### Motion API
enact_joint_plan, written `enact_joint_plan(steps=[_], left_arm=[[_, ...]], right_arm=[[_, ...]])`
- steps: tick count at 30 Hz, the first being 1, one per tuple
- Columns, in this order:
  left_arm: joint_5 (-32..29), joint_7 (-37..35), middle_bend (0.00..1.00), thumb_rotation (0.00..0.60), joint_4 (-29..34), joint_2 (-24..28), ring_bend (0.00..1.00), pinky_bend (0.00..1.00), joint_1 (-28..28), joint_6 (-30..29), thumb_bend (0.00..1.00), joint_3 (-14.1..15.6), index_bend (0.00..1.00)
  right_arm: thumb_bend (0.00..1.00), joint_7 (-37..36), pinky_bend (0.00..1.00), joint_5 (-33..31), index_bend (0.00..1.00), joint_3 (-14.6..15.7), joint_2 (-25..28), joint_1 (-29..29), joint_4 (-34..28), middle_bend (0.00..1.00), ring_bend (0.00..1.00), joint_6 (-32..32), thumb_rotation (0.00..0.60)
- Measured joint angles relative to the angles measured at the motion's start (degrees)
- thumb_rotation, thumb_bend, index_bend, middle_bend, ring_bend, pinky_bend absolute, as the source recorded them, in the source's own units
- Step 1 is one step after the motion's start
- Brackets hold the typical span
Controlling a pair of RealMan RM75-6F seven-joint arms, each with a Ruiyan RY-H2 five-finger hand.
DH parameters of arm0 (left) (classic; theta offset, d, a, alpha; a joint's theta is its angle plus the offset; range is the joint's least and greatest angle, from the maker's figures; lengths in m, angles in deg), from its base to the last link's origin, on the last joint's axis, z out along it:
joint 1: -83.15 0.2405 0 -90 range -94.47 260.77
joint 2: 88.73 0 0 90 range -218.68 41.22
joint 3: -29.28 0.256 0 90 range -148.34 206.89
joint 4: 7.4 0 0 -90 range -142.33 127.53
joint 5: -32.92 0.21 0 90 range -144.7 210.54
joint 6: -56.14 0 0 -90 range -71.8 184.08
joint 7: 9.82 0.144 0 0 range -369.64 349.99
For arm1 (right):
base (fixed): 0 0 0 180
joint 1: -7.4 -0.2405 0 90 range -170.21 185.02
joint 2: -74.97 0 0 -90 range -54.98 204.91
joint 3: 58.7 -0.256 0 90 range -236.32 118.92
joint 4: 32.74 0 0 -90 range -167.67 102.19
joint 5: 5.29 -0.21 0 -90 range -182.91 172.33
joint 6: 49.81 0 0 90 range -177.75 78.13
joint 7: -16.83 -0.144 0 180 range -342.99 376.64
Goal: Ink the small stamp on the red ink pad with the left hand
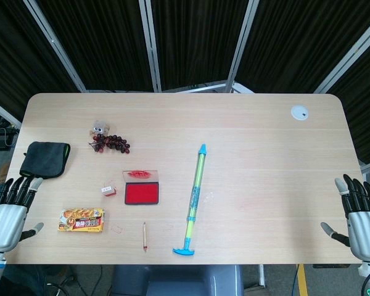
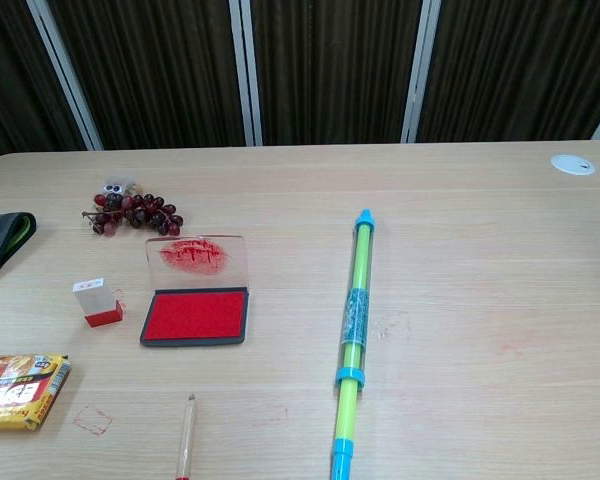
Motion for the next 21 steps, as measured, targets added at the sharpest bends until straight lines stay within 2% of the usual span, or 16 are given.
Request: enact_joint_plan(steps=[6,7,8,10,11,12,15,21], left_arm=[[-0.4,-0.3,0.0,0.6,-0.5,-0.1,0.0,0.01,-0.2,0.4,0.0,-0.2,0.0],[-0.3,-0.4,0.0,0.6,-0.8,-0.3,0.03,0.07,-0.4,0.5,0.0,-0.3,0.0],[-0.3,-0.5,0.0,0.6,-1.2,-0.6,0.13,0.23,-0.6,0.5,0.0,-0.6,0.0],[-0.6,-1.0,0.0,0.6,-1.9,-1.9,0.42,0.55,-1.4,0.9,0.01,-1.4,0.0],[-1.2,-1.4,0.0,0.6,-2.0,-2.5,0.58,0.68,-1.8,1.4,0.03,-1.9,0.0],[-2.4,-1.8,0.0,0.6,-2.2,-3.4,0.66,0.74,-2.6,2.5,0.04,-2.6,0.0],[-7.0,-1.3,0.0,0.6,-2.8,-6.2,0.74,0.8,-5.0,6.2,0.09,-4.7,0.01],[-20.2,1.7,0.0,0.6,-4.8,-12.8,0.75,0.81,-11.1,16.3,0.13,-8.6,0.07]], right_arm=[[0.0,0.4,0.0,0.0,0.0,0.1,-0.1,-0.2,-0.1,0.0,0.0,0.4,0.6],[0.0,0.5,0.0,0.0,0.0,0.1,-0.1,-0.2,-0.2,0.0,0.0,0.5,0.6],[0.0,0.5,0.0,0.0,0.0,0.1,-0.2,-0.2,-0.2,0.0,0.0,0.5,0.6],[0.0,0.6,0.0,-0.1,0.0,0.0,-0.2,-0.4,-0.1,0.0,0.0,0.7,0.6],[0.0,0.7,0.0,-0.2,0.0,0.0,-0.3,-0.4,-0.1,0.0,0.0,0.9,0.6],[0.0,0.8,0.0,-0.4,0.0,0.0,-0.4,-0.6,0.0,0.0,0.0,1.2,0.6],[0.0,1.2,0.0,-0.8,0.0,-0.1,-0.7,-0.9,0.3,0.0,0.0,2.0,0.6],[0.0,1.7,0.0,-3.0,0.0,-0.4,-1.4,-1.5,1.5,0.0,0.0,3.9,0.6]])
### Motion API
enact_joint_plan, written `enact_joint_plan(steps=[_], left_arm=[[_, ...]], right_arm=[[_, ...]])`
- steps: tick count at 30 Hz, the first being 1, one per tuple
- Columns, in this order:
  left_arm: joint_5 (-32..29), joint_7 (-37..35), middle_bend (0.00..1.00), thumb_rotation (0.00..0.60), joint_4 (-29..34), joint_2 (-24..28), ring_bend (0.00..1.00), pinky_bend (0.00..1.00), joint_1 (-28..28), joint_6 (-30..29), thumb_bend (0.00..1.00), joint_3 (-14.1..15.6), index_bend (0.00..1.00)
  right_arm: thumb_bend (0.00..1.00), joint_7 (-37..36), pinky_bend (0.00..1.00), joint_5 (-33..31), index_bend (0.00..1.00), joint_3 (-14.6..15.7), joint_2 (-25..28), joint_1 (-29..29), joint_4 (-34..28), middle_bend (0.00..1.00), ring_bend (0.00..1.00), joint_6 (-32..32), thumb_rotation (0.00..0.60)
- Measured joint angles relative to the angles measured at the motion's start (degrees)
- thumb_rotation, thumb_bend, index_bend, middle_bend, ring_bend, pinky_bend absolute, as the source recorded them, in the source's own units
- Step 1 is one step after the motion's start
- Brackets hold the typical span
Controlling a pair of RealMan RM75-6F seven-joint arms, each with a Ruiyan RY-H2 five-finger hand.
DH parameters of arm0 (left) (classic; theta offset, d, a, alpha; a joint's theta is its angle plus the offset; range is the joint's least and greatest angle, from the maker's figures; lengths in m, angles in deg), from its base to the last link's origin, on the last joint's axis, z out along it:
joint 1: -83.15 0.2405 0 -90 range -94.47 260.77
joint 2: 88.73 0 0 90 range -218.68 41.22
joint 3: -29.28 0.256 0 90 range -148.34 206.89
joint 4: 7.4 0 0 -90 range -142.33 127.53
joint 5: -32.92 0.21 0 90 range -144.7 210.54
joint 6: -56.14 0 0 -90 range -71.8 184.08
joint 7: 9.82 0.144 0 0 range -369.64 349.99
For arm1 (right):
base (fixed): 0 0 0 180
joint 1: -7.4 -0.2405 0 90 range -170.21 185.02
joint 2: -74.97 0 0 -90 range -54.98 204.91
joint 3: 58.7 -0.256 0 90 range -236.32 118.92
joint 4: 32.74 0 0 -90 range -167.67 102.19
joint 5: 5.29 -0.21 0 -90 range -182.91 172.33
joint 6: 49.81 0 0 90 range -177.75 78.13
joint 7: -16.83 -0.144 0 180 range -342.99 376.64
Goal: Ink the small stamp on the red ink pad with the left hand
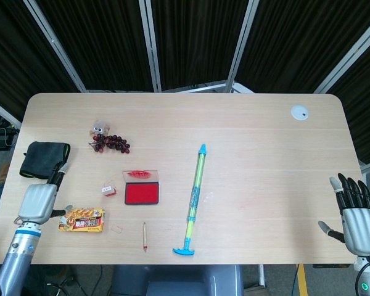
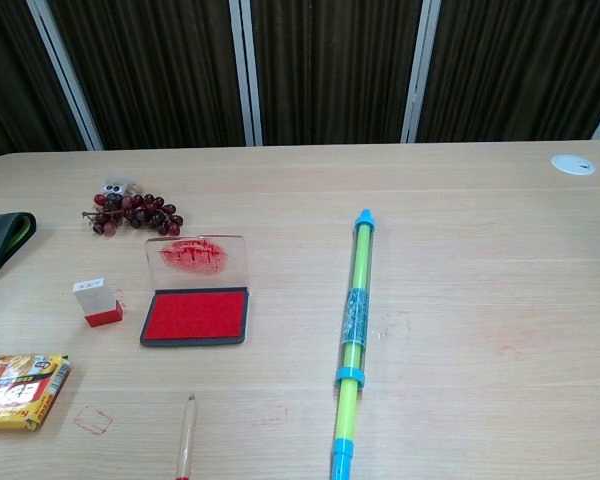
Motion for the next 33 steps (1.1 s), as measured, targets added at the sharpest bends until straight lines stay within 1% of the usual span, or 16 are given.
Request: enact_joint_plan(steps=[3,6,8,10,12,17,24,30,33], left_arm=[[-7.6,2.8,0.03,0.6,-1.3,-3.9,0.75,0.81,-3.2,3.7,0.14,-1.4,0.1],[-13.6,4.9,0.09,0.6,-2.5,-7.8,0.76,0.82,-5.9,5.8,0.18,-2.6,0.14],[-16.0,5.7,0.13,0.6,-3.4,-9.7,0.76,0.82,-7.4,6.7,0.21,-3.1,0.16],[-17.8,6.0,0.18,0.6,-4.7,-11.3,0.77,0.82,-8.7,7.4,0.25,-3.6,0.2],[-19.2,5.8,0.21,0.6,-5.7,-12.5,0.77,0.82,-9.7,8.0,0.3,-3.8,0.24],[-20.0,5.8,0.25,0.6,-7.6,-14.8,0.77,0.82,-10.9,7.3,0.3,-3.7,0.25],[-21.4,6.0,0.36,0.6,-8.8,-16.8,0.77,0.82,-11.5,5.0,0.3,-3.4,0.25],[-23.0,6.3,0.41,0.6,-9.2,-17.8,0.77,0.82,-11.9,3.7,0.3,-3.5,0.25],[-23.7,6.9,0.41,0.6,-9.1,-18.0,0.77,0.82,-12.1,3.2,0.3,-3.5,0.25]], right_arm=[[0.0,0.1,0.0,-1.4,0.0,-0.3,-0.4,-0.3,1.0,0.0,0.0,1.0,0.6],[0.0,0.1,0.0,-2.4,0.0,-0.5,-0.7,-0.4,1.6,0.0,0.0,1.6,0.6],[0.0,0.1,0.0,-2.8,0.0,-0.5,-0.8,-0.4,1.9,0.0,0.0,1.8,0.6],[0.0,0.1,0.0,-2.9,0.0,-0.5,-0.9,-0.5,2.2,0.0,0.0,1.9,0.6],[0.0,0.2,0.0,-3.1,0.0,-0.5,-1.0,-0.5,2.2,0.0,0.0,1.9,0.6],[0.0,0.3,0.0,-3.3,0.0,-0.5,-0.9,-0.4,2.1,0.0,0.0,1.9,0.6],[0.0,0.5,0.0,-3.6,0.0,-0.5,-1.0,-0.6,2.3,0.0,0.0,2.2,0.6],[0.0,0.4,0.0,-3.9,0.0,-0.6,-1.1,-0.7,2.4,0.0,0.0,2.4,0.6],[0.0,0.4,0.0,-4.1,0.0,-0.6,-1.1,-0.7,2.5,0.0,0.0,2.4,0.6]])
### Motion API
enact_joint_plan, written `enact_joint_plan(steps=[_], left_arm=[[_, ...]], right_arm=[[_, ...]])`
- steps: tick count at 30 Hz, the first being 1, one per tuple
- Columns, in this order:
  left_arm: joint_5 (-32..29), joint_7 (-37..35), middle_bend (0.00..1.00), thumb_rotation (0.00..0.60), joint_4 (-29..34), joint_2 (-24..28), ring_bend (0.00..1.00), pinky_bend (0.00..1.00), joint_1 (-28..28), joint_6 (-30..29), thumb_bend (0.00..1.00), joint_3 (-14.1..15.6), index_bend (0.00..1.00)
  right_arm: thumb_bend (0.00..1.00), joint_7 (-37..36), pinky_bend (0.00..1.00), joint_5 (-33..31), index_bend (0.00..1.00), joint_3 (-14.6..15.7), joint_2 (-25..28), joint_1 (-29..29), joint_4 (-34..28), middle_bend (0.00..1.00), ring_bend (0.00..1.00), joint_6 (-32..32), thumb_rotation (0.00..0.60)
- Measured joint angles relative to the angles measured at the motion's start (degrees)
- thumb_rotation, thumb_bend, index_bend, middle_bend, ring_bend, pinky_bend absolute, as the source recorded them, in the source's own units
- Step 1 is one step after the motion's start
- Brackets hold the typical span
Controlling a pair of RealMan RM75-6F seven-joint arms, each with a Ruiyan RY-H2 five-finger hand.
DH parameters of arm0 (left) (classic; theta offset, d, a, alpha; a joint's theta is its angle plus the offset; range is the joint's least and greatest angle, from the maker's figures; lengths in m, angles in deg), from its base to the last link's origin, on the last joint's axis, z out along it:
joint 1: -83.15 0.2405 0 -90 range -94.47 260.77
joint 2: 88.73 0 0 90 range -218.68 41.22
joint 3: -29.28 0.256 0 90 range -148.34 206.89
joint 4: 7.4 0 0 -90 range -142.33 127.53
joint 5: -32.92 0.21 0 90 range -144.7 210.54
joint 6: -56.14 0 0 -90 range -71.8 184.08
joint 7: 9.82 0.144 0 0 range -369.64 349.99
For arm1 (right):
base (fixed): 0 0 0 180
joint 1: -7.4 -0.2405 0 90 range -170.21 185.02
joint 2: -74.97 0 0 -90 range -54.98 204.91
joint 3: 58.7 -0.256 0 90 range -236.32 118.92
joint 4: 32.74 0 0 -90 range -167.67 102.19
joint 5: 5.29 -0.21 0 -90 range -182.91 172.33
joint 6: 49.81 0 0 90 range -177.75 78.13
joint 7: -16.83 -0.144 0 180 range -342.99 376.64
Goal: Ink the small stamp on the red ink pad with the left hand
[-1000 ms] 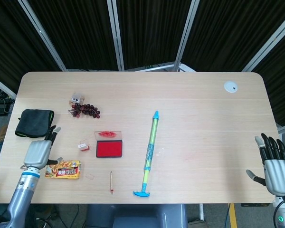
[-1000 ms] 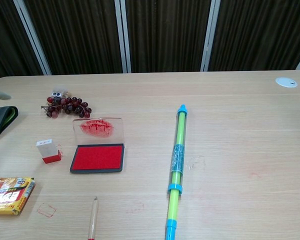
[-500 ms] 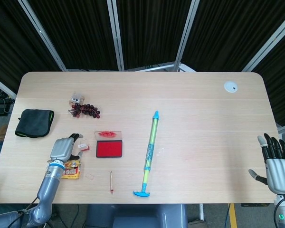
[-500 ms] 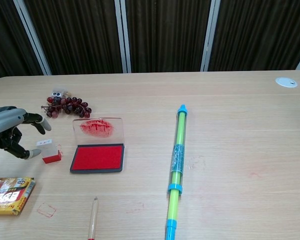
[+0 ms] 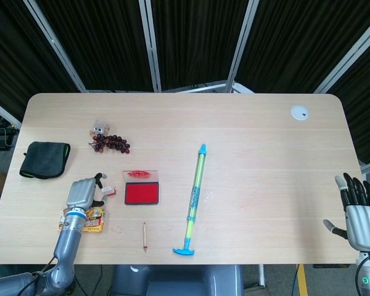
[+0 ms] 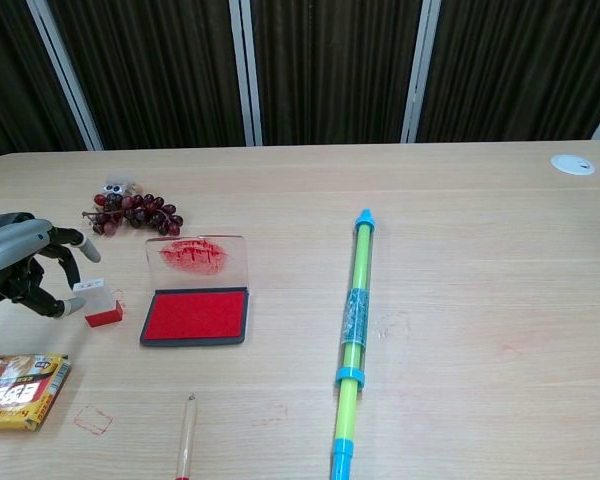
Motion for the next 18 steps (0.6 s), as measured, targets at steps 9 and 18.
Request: enact_joint_plan(steps=[9,18], left_arm=[[-1.2,0.5,0.42,0.6,-0.9,-0.9,0.77,0.82,-0.9,-0.3,0.3,0.3,0.33],[-0.9,-0.2,0.43,0.6,-2.1,-1.6,0.77,0.82,-1.5,-0.3,0.3,0.7,0.36]], right_arm=[[0.0,-0.1,0.0,-0.6,0.0,-0.1,0.0,-0.1,0.2,0.0,0.0,0.3,0.6],[0.0,0.0,0.0,-1.1,0.0,-0.2,-0.2,-0.3,0.6,0.0,0.0,0.6,0.6]])
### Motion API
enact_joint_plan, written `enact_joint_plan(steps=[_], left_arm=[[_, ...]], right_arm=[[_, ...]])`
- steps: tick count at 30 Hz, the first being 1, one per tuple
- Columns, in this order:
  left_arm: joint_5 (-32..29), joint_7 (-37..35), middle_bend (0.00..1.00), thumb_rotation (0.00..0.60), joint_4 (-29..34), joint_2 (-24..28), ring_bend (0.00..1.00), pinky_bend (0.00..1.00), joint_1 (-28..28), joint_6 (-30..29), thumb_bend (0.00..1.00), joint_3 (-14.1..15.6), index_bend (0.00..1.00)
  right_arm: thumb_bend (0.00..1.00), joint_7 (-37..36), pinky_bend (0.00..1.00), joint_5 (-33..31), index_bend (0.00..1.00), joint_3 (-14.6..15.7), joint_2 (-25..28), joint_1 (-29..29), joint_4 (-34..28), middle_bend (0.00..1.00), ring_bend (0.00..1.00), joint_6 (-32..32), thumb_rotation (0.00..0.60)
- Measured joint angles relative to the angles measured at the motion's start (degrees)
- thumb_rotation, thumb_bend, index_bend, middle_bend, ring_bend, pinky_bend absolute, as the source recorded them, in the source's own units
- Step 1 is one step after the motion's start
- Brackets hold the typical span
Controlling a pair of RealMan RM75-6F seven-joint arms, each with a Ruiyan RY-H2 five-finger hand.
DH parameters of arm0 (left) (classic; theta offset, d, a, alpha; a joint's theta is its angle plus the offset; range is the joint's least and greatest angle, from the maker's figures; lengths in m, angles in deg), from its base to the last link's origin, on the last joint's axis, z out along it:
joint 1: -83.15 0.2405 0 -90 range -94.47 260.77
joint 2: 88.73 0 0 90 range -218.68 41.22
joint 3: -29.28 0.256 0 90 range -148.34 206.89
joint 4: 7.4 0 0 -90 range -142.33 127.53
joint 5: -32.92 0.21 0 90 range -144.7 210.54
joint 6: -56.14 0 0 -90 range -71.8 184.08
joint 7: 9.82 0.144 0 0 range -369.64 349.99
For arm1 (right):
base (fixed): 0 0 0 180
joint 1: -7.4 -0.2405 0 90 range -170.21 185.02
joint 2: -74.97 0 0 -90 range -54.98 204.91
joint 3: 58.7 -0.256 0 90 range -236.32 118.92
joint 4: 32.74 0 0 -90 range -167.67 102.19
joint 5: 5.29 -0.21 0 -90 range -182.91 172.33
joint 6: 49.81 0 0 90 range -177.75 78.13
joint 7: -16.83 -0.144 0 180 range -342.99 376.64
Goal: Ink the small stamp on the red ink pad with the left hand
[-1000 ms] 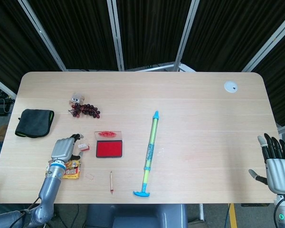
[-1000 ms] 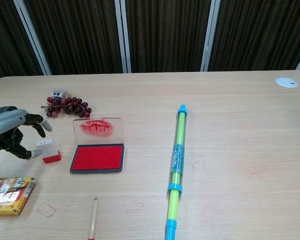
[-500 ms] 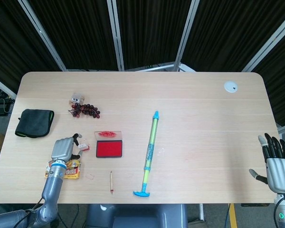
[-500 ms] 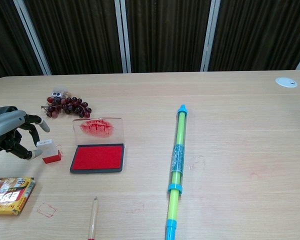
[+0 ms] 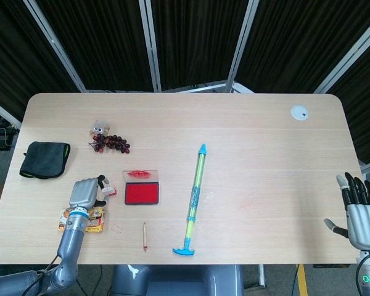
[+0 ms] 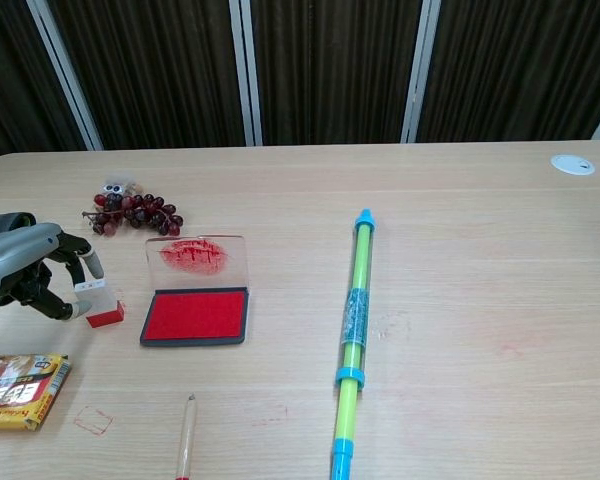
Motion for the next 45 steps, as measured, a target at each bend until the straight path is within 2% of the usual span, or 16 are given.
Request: enact_joint_plan(steps=[10,26,37,41,45], left_arm=[[-0.6,-0.2,0.46,0.6,-0.4,0.1,0.77,0.82,-0.5,0.7,0.3,0.3,0.4],[1.0,-2.3,0.53,0.6,-0.8,0.3,0.77,0.82,-0.4,0.4,0.37,0.6,0.5],[4.4,-4.2,0.55,0.6,4.5,3.6,0.77,0.82,-0.7,0.7,0.38,0.3,0.52],[7.0,-4.0,0.55,0.6,6.9,4.9,0.77,0.82,-2.3,2.0,0.38,0.2,0.52],[6.5,-1.7,0.55,0.6,7.5,4.8,0.77,0.82,-4.6,4.1,0.38,0.2,0.51]], right_arm=[[0.0,0.1,0.0,-0.3,0.0,-0.1,-0.1,-0.1,0.2,0.0,0.0,0.1,0.6],[0.0,0.0,0.0,-0.5,0.0,0.0,-0.2,-0.2,0.3,0.0,0.0,0.2,0.6],[0.0,-0.2,0.0,-0.7,0.0,-0.1,0.0,-0.2,0.0,0.0,0.0,0.1,0.6],[0.0,-0.4,0.0,-1.0,0.0,-0.3,0.0,-0.3,0.0,0.0,0.0,0.3,0.6],[0.0,-0.4,0.0,-1.6,0.0,-0.5,0.0,-0.4,0.3,0.0,0.0,0.6,0.6]])
